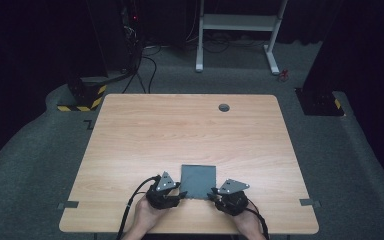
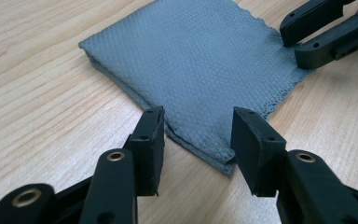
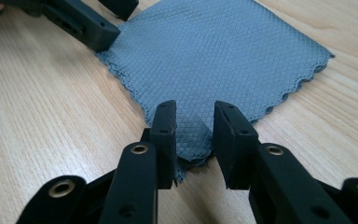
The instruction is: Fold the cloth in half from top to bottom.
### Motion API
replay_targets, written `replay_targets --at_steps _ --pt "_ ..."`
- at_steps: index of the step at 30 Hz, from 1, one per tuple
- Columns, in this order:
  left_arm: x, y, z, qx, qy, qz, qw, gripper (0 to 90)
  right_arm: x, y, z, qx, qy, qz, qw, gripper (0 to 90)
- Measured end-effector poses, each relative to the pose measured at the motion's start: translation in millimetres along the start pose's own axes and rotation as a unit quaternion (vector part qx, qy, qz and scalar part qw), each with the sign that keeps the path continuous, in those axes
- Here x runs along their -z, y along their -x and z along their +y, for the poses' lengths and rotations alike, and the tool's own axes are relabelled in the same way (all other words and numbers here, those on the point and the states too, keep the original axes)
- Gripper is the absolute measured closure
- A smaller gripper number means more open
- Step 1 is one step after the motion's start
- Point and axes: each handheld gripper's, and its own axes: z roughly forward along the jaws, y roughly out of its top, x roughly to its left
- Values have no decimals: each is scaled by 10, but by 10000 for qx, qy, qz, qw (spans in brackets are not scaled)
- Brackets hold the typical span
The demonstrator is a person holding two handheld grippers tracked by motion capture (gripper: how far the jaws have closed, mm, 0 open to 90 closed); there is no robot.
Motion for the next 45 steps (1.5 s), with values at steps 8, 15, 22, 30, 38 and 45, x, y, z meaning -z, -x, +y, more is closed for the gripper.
replay_targets --at_steps 8,15,22,30,38,45 --pt "26 -34 3 100 -43 -64 9999 479 23 30 0 -256 41 114 9996 636" --pt "58 -150 114 267 147 46 9995 489 136 222 63 -581 280 87 9979 777" --pt "-88 -348 329 554 299 58 9980 522 2 470 260 -789 331 -48 9963 853" --pt "-339 -457 559 583 236 258 9977 537 -285 567 484 -925 362 -68 9950 855" --pt "-494 -561 525 386 -227 638 9970 529 -477 674 445 -1024 -57 -278 9943 824" --pt "-455 -588 538 426 -175 705 9964 521 -375 730 417 -1047 53 -442 9935 720"
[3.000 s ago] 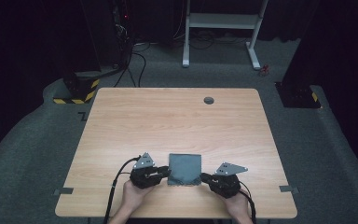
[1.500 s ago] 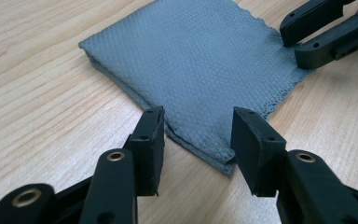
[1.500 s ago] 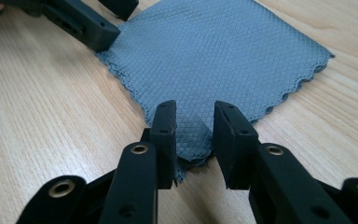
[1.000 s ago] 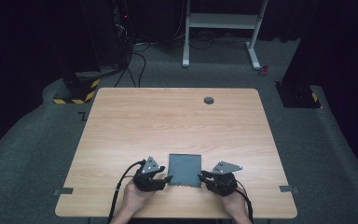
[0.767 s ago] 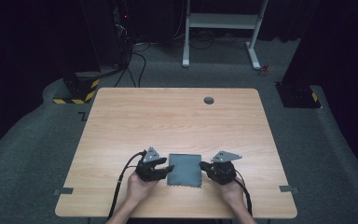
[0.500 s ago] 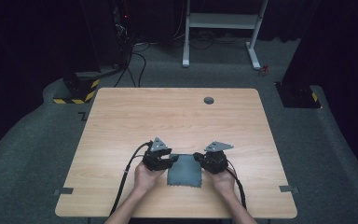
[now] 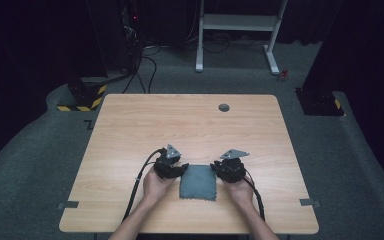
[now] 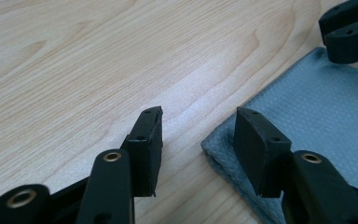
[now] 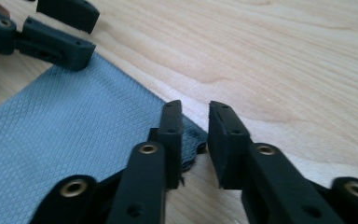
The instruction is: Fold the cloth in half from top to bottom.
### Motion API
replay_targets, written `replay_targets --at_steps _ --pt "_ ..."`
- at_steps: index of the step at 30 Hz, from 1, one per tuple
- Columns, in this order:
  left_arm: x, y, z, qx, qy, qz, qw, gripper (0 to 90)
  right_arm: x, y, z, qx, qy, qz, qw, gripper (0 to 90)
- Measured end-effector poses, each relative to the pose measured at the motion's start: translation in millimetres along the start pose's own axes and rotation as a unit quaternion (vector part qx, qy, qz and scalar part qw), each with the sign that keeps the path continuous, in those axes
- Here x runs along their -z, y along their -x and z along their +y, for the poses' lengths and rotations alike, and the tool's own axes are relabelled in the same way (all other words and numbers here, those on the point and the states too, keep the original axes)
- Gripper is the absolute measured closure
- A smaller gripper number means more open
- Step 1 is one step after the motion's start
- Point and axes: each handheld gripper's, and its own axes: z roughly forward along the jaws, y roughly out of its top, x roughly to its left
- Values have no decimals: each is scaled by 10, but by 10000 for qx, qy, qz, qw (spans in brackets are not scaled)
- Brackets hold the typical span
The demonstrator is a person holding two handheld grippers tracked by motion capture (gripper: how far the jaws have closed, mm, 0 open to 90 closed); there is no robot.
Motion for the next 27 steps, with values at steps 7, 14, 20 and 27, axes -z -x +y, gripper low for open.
replay_targets --at_steps 7,14,20,27 --pt "-31 -22 -19 50 -72 -46 10000 514 -74 41 -8 -172 -121 -6 9998 678" --pt "-28 -17 -18 -47 -73 -191 9998 565 -87 -8 24 248 -227 45 9994 832" --pt "-28 -22 -11 48 -114 -541 9985 783 -81 0 22 206 -210 93 9995 879" --pt "-19 19 5 -190 -69 -411 9990 868 -57 -6 46 295 -154 36 9994 891"
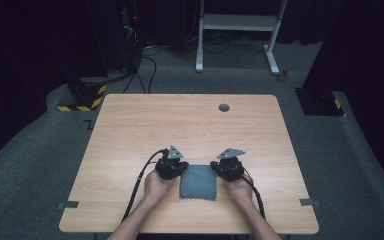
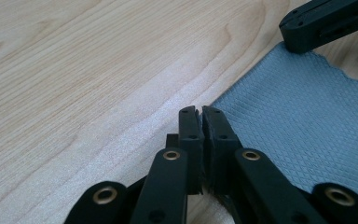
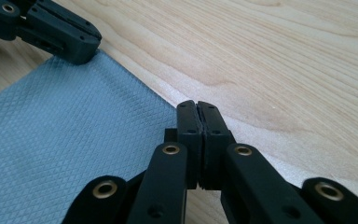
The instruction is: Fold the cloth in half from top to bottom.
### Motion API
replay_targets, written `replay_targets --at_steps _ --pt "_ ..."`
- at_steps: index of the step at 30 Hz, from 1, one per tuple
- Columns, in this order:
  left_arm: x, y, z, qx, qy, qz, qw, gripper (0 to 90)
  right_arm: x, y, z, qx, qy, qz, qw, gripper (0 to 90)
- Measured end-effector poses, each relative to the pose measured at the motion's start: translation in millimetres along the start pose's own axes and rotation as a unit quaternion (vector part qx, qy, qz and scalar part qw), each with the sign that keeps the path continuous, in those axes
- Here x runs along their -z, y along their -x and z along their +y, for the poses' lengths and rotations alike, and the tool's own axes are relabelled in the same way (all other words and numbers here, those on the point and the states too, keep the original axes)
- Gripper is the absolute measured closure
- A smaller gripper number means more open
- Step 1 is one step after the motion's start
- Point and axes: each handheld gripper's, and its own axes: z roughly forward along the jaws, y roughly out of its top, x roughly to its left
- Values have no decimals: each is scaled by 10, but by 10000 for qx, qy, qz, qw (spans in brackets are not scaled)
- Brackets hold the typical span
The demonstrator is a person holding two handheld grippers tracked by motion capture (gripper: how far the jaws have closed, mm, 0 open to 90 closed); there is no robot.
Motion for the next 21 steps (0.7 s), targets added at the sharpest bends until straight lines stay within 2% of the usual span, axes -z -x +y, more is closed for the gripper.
replay_targets --at_steps 4,8,11,16,21 --pt "2 -23 19 59 95 17 9999 872 6 13 42 69 11 -31 10000 891" --pt "-16 -83 68 215 132 5 9997 872 -27 60 98 5 32 -81 10000 891" --pt "-38 -116 123 169 144 110 9997 872 -66 92 161 -19 12 -176 9998 890" --pt "-77 -217 201 346 362 164 9986 872 -141 191 256 -149 -1 -267 9995 889" --pt "-207 -292 239 391 219 281 9986 870 -249 232 326 -154 -101 -434 9989 888"
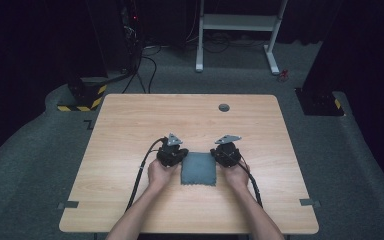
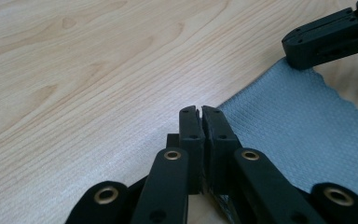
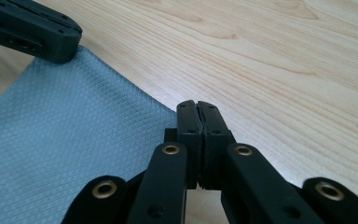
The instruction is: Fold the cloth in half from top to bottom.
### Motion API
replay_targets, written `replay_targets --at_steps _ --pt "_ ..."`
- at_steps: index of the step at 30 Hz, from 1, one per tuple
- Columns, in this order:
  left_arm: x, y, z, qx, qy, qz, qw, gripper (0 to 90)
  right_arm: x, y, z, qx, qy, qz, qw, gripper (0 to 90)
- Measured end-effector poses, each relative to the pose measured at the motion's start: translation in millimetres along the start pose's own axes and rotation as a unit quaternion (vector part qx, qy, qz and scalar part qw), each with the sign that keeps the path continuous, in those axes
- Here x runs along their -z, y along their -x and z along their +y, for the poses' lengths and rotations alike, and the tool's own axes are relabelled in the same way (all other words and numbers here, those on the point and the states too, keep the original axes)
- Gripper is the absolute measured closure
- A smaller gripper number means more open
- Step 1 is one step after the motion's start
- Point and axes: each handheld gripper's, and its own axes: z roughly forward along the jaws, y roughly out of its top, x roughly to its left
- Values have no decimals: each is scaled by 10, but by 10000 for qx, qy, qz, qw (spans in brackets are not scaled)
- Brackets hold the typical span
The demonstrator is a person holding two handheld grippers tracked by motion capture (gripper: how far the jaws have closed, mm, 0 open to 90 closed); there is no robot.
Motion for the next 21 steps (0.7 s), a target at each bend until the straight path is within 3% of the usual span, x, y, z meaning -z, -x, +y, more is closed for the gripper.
replay_targets --at_steps 4,6,8,10,14,18,21 --pt "-40 -20 -10 57 -8 20 10000 848 -77 29 -12 -106 -59 -27 9999 876" --pt "-3 -31 -15 121 -23 4 9999 740 -81 41 -1 -121 -50 -40 9999 809" --pt "117 -3 -32 -15 146 62 9999 695 -52 50 -1 -237 -8 -47 9997 744" --pt "246 58 -66 -56 335 -24 9994 685 33 42 -3 -276 147 -8 9995 761" --pt "290 182 -145 -336 247 -206 9989 684 172 -111 -55 66 277 250 9993 841" --pt "229 226 -218 -350 65 -334 9988 672 149 -231 -174 203 168 447 9987 846" --pt "199 179 -280 -334 1 -334 9989 672 114 -209 -246 236 93 424 9988 840"
